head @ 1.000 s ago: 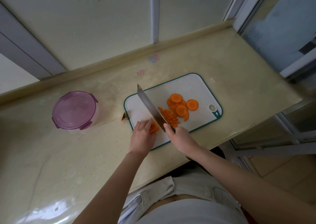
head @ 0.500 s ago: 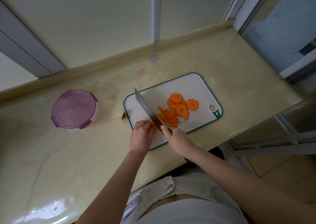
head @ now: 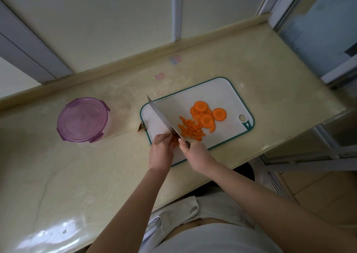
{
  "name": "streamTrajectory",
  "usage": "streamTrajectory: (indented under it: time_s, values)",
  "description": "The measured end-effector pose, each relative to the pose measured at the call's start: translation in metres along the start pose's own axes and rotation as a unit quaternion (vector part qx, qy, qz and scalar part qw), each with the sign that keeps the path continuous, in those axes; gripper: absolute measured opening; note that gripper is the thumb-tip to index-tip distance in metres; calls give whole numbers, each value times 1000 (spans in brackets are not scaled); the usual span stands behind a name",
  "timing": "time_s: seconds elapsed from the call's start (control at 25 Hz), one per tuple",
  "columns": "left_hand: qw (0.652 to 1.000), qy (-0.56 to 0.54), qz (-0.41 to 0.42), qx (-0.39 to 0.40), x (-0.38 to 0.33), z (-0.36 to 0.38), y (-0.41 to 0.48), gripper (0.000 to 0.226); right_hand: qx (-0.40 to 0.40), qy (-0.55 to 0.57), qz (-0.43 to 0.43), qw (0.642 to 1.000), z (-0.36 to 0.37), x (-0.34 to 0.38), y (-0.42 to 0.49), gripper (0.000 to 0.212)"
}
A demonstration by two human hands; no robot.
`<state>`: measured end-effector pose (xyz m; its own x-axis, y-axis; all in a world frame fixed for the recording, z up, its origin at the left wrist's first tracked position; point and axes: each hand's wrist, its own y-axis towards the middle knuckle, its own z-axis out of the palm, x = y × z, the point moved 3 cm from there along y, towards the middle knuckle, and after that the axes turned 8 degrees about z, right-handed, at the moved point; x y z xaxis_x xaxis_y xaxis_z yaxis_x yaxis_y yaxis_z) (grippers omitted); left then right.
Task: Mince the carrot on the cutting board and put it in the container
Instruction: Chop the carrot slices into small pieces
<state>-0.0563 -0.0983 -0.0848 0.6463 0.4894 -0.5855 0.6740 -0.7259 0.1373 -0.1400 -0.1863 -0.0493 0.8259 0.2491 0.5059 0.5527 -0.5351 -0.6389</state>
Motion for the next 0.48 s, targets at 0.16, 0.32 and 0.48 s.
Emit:
streamTrajectory:
  time_s: [0.16,0.32,0.48]
  values:
    - [1000,4,-6,12,0,-1,0,18,18,40,-2,999,-10,2,6,55]
    - [1000,5,-2,23,-1,-2,1,18,14,57,-18,998,-13,-1,4,52]
    - [998,18,-17,57,-3,-5,3,28,-6,71,-7,997,-23,-4,2,54]
